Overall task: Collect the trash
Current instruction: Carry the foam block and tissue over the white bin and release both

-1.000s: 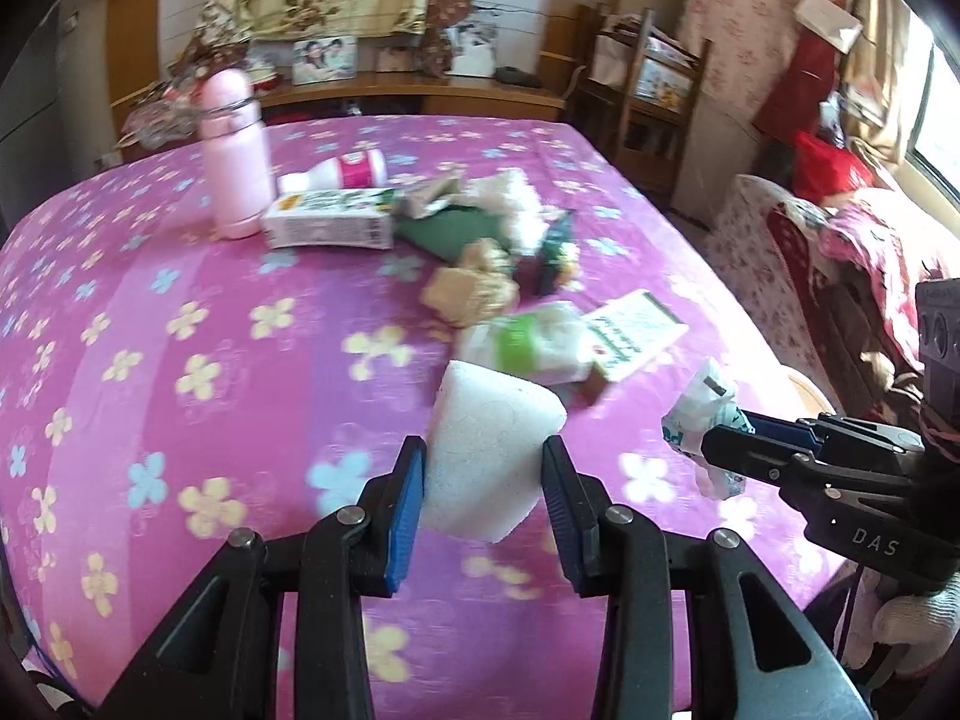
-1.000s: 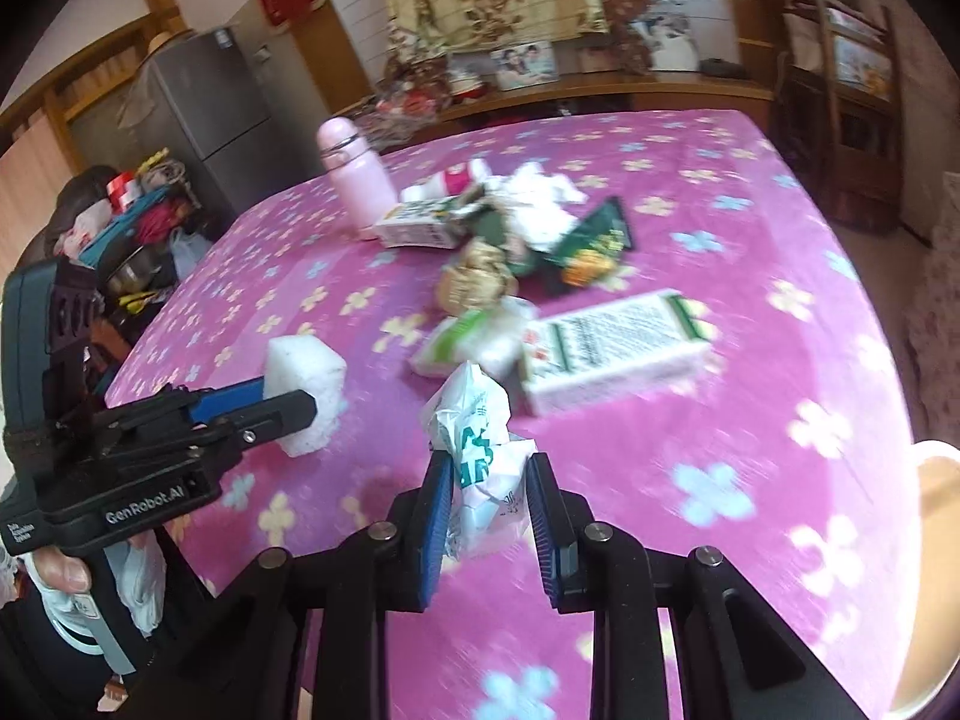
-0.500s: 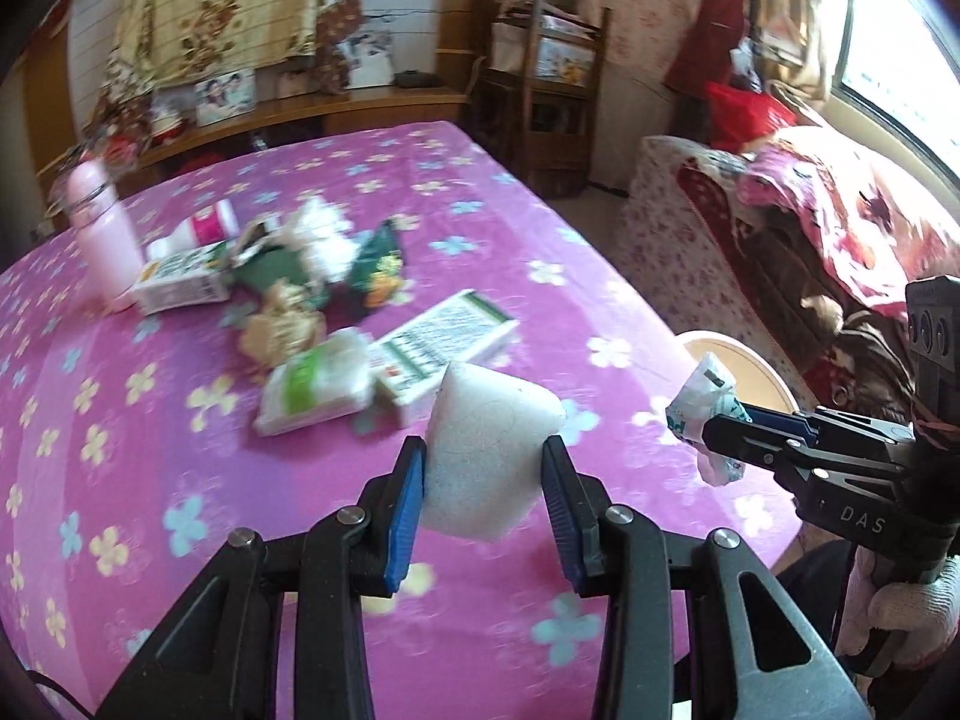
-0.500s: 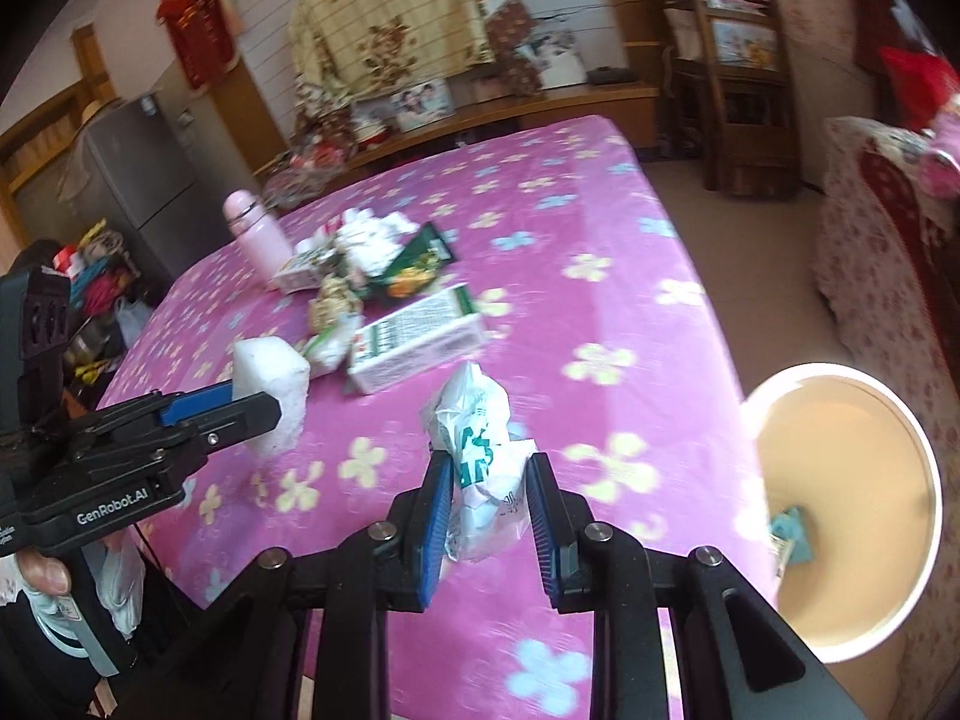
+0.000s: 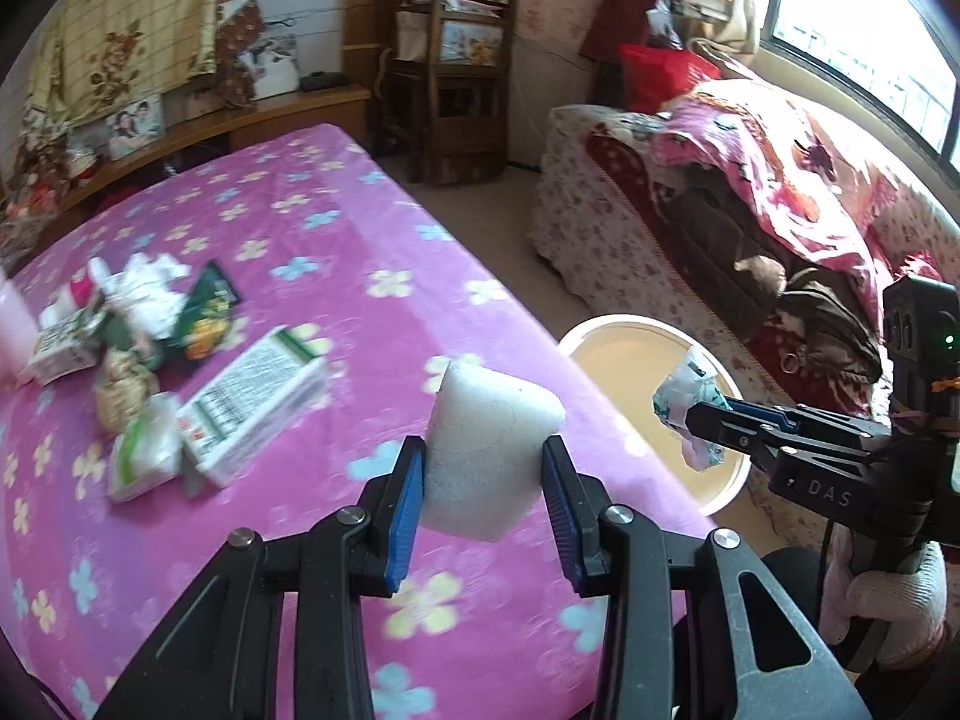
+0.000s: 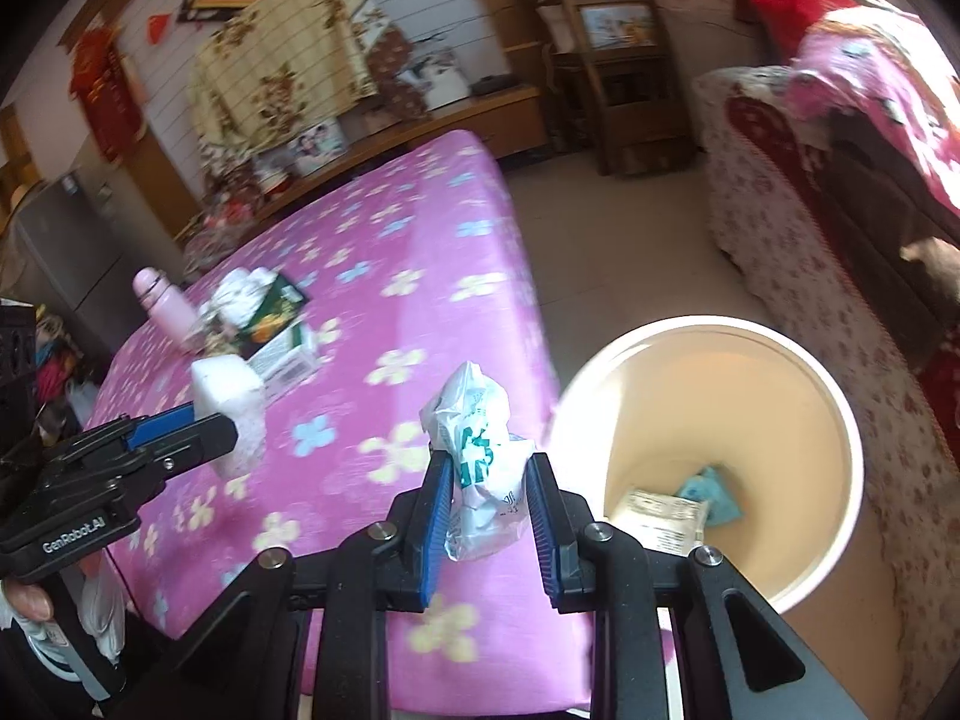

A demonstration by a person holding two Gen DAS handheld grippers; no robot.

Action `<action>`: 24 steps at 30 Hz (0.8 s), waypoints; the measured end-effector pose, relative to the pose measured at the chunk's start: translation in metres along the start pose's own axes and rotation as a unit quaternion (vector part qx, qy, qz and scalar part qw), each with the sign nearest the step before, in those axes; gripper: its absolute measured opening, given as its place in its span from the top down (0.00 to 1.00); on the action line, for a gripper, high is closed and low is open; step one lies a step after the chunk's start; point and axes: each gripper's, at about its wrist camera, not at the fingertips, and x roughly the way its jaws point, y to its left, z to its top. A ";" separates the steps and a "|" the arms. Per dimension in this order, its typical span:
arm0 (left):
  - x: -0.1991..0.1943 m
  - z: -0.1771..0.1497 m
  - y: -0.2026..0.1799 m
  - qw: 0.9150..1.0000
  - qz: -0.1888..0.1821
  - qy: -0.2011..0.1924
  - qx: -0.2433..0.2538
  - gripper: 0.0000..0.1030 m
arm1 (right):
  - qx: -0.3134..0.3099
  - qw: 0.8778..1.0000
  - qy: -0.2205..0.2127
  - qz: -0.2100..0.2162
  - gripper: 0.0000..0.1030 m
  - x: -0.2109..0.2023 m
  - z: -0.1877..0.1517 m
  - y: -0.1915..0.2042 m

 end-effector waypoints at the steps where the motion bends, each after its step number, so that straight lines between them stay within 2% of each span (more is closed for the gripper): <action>1: 0.004 0.003 -0.005 1.000 -0.006 0.004 0.002 0.61 | 0.005 1.000 0.000 -0.005 0.73 -0.001 0.000 -0.006; 13: 0.050 0.029 -0.060 0.997 -0.069 0.020 0.011 0.61 | 0.064 0.996 0.009 -0.054 0.73 0.001 -0.006 -0.077; 24: 0.079 0.033 -0.086 0.996 -0.087 0.023 0.015 0.56 | 0.100 0.992 0.014 -0.078 0.72 0.005 -0.006 -0.114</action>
